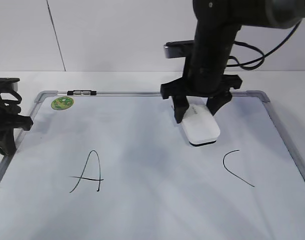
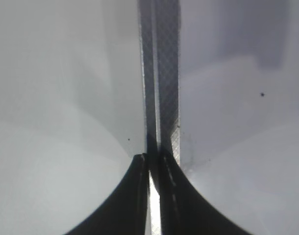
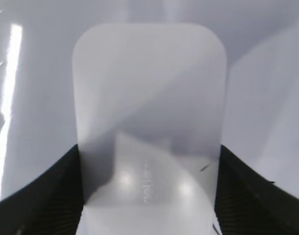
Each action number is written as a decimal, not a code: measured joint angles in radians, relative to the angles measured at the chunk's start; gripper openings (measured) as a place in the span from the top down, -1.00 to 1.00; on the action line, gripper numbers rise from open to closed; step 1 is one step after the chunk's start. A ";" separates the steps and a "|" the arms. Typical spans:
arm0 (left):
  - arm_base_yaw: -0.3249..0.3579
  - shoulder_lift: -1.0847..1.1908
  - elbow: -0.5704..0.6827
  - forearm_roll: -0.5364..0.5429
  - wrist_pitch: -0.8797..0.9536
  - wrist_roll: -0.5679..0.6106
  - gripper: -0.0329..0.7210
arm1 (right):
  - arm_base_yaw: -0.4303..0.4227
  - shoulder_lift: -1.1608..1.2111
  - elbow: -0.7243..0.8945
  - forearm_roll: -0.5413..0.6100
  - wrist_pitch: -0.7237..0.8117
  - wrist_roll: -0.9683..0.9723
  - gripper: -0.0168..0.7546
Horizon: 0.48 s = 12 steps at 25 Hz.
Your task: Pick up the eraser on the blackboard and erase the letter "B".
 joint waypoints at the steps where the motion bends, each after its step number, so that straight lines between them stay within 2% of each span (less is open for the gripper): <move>1: 0.000 0.000 0.000 0.000 0.000 0.000 0.87 | -0.020 -0.008 0.000 -0.004 0.004 0.002 -0.48; 7: 0.000 0.000 0.000 0.000 0.000 0.000 0.87 | -0.101 -0.081 0.070 -0.035 0.006 0.006 -0.48; 12: 0.000 0.000 0.000 0.000 0.000 0.000 0.87 | -0.148 -0.177 0.237 -0.047 -0.013 0.015 -0.47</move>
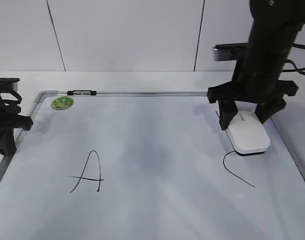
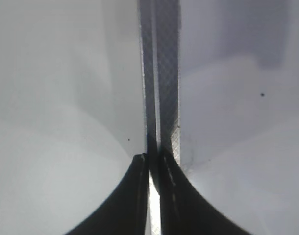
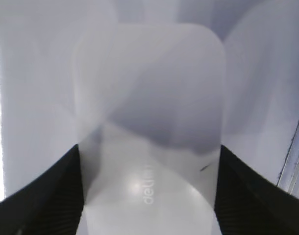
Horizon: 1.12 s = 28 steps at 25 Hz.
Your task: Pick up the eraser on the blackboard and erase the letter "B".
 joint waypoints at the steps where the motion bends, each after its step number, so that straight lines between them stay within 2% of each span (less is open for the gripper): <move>1: 0.000 0.000 0.000 0.000 0.000 0.000 0.87 | -0.010 -0.017 0.032 0.000 -0.020 0.003 -0.47; 6: 0.000 0.000 0.000 0.000 0.000 0.000 0.87 | -0.109 -0.095 0.155 0.000 -0.076 0.010 -0.45; 9: 0.000 0.000 0.000 0.000 0.000 0.000 0.87 | -0.173 -0.101 0.165 0.000 -0.094 -0.010 -0.45; 15: 0.000 0.000 0.000 0.000 0.002 0.000 0.87 | -0.232 -0.101 0.168 0.003 -0.131 -0.085 -0.45; 23: 0.000 0.000 0.000 0.000 0.002 0.000 0.87 | -0.259 -0.046 0.168 0.079 -0.159 -0.180 -0.45; 28: 0.000 0.000 0.000 0.000 0.002 0.000 0.87 | -0.260 -0.013 0.168 0.083 -0.182 -0.191 -0.45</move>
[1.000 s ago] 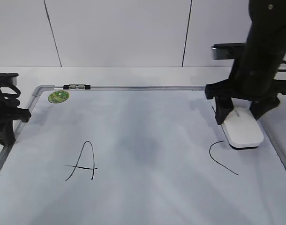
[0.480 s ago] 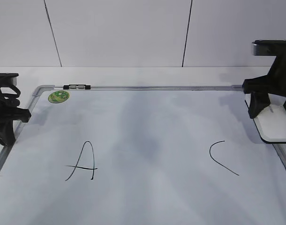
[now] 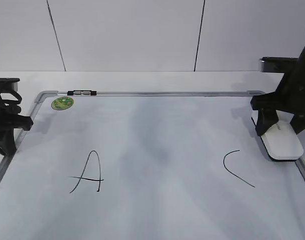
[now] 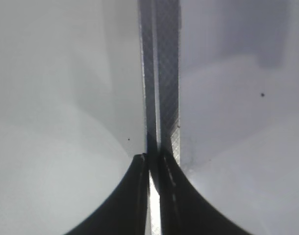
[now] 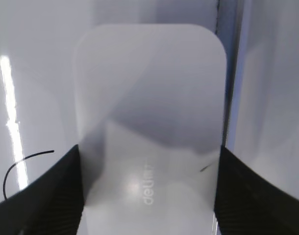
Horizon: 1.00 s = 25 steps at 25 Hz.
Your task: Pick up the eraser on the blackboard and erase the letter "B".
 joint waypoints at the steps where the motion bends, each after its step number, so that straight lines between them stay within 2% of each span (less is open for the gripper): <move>1: 0.000 0.000 0.000 0.000 0.000 0.000 0.87 | 0.000 0.005 0.000 -0.002 -0.006 0.000 -0.45; 25: 0.000 0.000 0.000 0.000 0.004 0.000 0.87 | -0.002 0.059 0.002 -0.042 -0.026 0.009 -0.45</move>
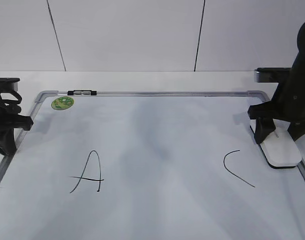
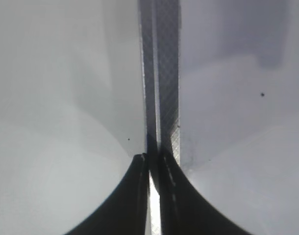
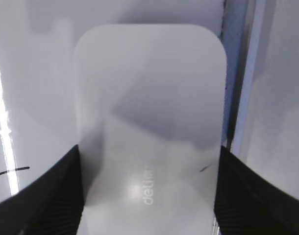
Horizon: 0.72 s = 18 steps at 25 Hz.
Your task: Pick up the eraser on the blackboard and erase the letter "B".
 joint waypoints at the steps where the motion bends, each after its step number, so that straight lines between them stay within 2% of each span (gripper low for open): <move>1: 0.000 0.000 0.000 0.000 0.000 0.000 0.87 | 0.000 0.000 0.000 0.000 0.000 0.000 -0.45; 5: 0.000 0.000 0.000 0.000 0.000 0.000 0.87 | 0.000 0.000 0.000 0.000 0.000 0.000 -0.46; 11: 0.000 0.000 0.000 0.000 0.000 0.000 0.87 | 0.000 0.002 -0.037 -0.008 0.022 0.002 -0.71; 18: 0.000 0.000 0.000 0.000 0.000 0.000 0.87 | 0.000 0.002 -0.115 -0.010 0.108 0.002 -0.73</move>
